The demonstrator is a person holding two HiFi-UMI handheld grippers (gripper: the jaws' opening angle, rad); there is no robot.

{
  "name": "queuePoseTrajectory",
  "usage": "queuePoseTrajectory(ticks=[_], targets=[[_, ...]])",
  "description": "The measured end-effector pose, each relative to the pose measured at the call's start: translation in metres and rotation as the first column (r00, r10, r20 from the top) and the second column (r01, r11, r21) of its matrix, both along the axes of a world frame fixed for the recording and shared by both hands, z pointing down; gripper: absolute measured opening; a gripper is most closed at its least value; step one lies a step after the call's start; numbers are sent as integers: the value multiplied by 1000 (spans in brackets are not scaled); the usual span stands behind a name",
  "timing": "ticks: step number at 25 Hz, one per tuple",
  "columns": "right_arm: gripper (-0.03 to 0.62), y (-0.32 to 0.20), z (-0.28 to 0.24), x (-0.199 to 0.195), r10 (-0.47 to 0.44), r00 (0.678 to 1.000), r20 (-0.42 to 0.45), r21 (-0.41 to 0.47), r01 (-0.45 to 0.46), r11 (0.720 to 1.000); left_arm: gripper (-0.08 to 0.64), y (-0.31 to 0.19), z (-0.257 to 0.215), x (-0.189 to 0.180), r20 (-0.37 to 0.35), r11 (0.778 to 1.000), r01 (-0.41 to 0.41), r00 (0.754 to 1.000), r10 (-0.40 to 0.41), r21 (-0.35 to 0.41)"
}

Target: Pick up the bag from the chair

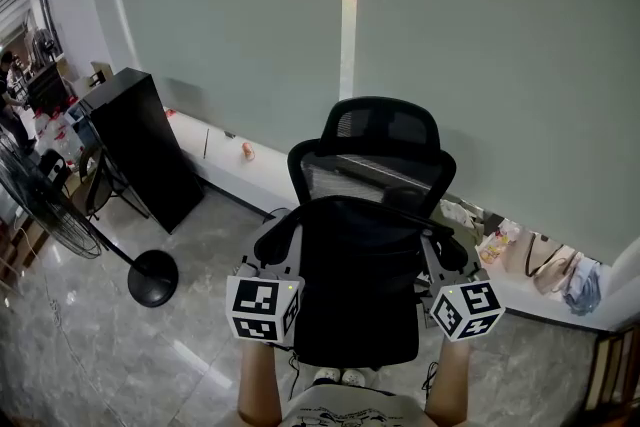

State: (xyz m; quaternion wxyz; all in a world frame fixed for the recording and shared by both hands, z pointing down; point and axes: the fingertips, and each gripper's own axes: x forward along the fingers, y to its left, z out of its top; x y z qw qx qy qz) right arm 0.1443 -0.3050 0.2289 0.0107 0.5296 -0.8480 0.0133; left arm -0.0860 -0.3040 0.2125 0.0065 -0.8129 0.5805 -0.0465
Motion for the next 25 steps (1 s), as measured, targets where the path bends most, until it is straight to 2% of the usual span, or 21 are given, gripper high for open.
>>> queuePoseTrajectory(ticks=[25], targets=[[107, -1, 5, -2, 15, 1000, 11, -10, -15, 1000, 67, -2, 5, -2, 1, 1000, -10, 1000, 10, -5]])
